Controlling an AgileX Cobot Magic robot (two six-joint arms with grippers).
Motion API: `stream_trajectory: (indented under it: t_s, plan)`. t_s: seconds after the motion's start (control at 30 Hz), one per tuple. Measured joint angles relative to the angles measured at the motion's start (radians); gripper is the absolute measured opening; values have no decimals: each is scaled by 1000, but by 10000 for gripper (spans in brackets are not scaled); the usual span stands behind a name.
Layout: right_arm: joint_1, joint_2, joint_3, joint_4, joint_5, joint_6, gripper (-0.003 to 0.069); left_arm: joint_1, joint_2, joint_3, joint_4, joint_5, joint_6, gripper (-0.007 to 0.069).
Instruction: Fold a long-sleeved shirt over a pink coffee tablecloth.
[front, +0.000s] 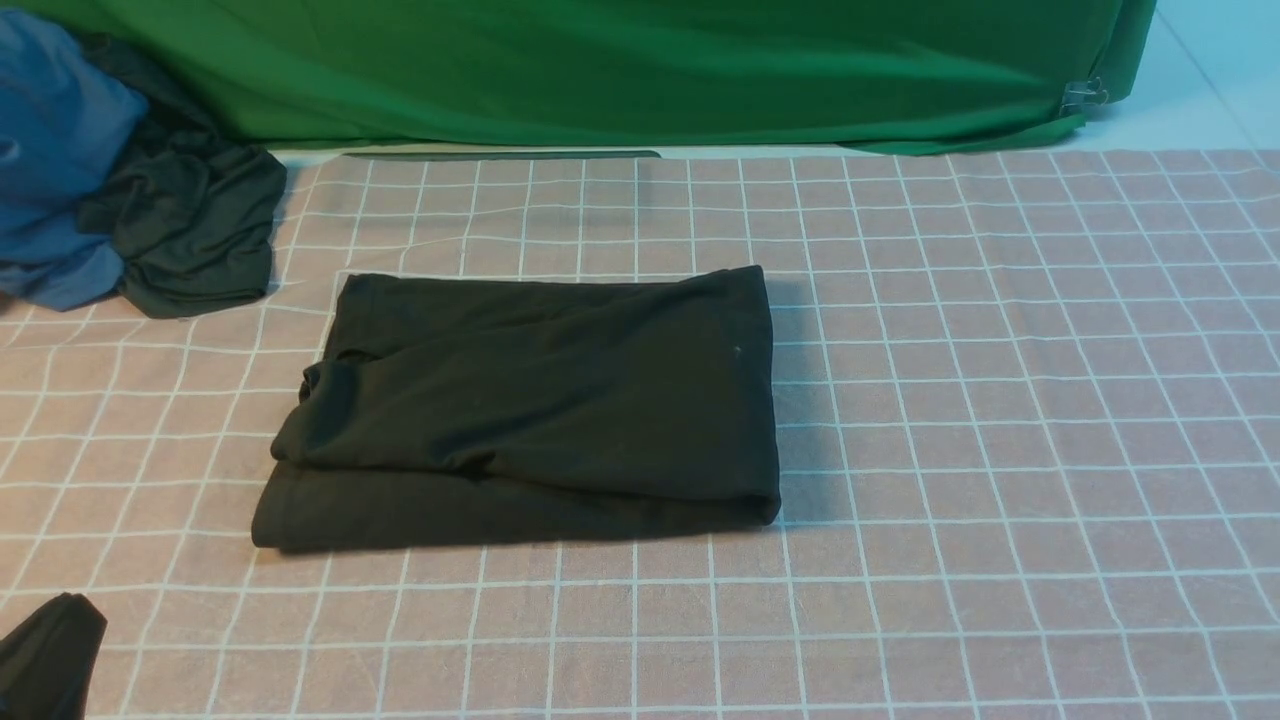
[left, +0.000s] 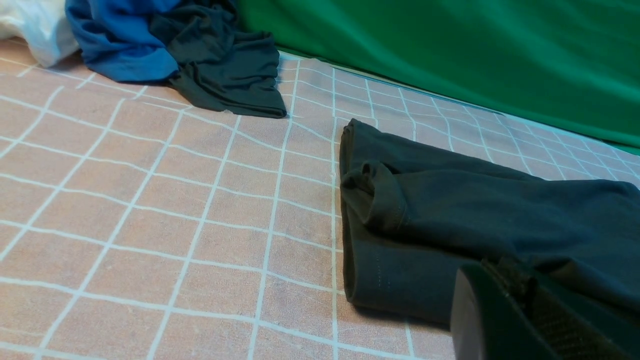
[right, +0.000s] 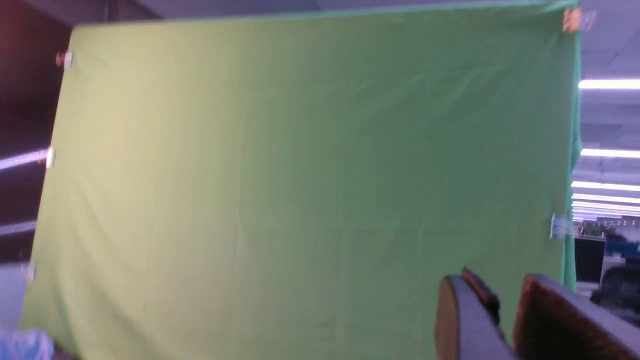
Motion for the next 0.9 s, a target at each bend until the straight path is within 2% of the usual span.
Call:
stream_trajectory:
  t_s: [0.13, 0.3, 0.63, 0.9]
  plan:
    - [0, 13, 49, -30, 34, 10, 214, 0, 0, 0, 1, 0, 0, 15]
    - [0, 23, 128, -103, 72, 115, 217, 0, 0, 0, 4, 0, 2, 15]
    - [-5, 8, 295, -122, 80, 108, 235, 0, 0, 0, 7, 0, 2, 15]
    - [-248, -93, 505, -125, 116, 109, 235, 0, 0, 0, 8, 0, 4, 15]
